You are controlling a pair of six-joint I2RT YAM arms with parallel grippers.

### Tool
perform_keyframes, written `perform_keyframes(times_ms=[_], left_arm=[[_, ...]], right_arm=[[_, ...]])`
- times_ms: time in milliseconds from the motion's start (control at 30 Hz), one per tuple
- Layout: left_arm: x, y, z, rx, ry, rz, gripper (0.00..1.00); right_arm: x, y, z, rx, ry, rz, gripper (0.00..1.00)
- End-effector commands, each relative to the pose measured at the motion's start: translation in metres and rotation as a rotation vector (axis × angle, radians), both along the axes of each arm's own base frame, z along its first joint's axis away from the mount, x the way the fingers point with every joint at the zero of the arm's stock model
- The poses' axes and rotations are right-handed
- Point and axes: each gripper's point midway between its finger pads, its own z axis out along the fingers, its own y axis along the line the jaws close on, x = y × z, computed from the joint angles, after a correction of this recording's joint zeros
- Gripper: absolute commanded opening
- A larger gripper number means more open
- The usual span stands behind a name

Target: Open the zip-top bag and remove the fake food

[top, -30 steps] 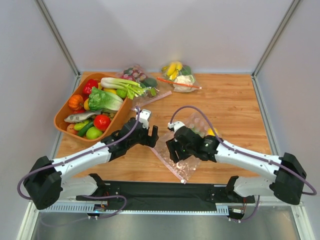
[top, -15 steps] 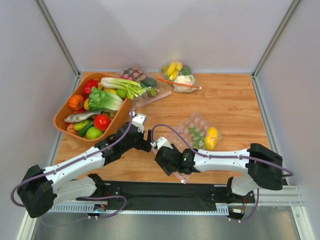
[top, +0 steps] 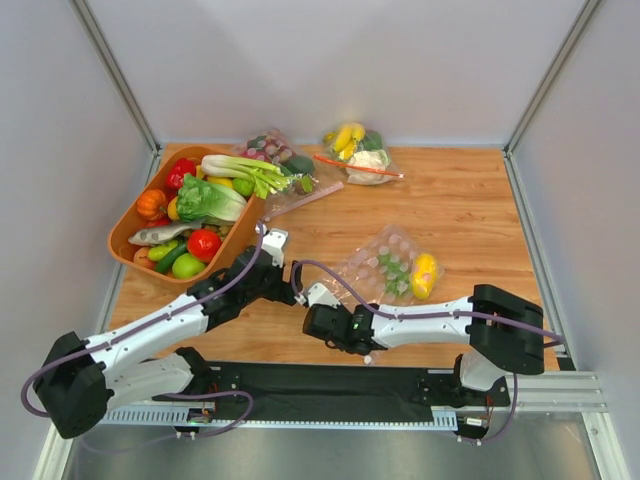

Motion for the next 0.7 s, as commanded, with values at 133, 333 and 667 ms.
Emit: perform_keyframes(times_ms=[133, 333, 667], left_arm=[[-0.001, -0.005, 0.018, -0.039, -0.063, -0.05, 0.96], [-0.015, -0.021, 0.034, -0.116, -0.11, -0.193, 0.95], [-0.051, -0.056, 0.078, -0.303, -0.245, -0.446, 0.9]], right_arm=[[0.008, 0.022, 0.03, 0.079, -0.04, 0.012, 0.08], [0.021, 0.028, 0.057, 0.162, -0.034, -0.037, 0.0], [0.062, 0.016, 0.097, 0.373, 0.052, -0.224, 0.0]])
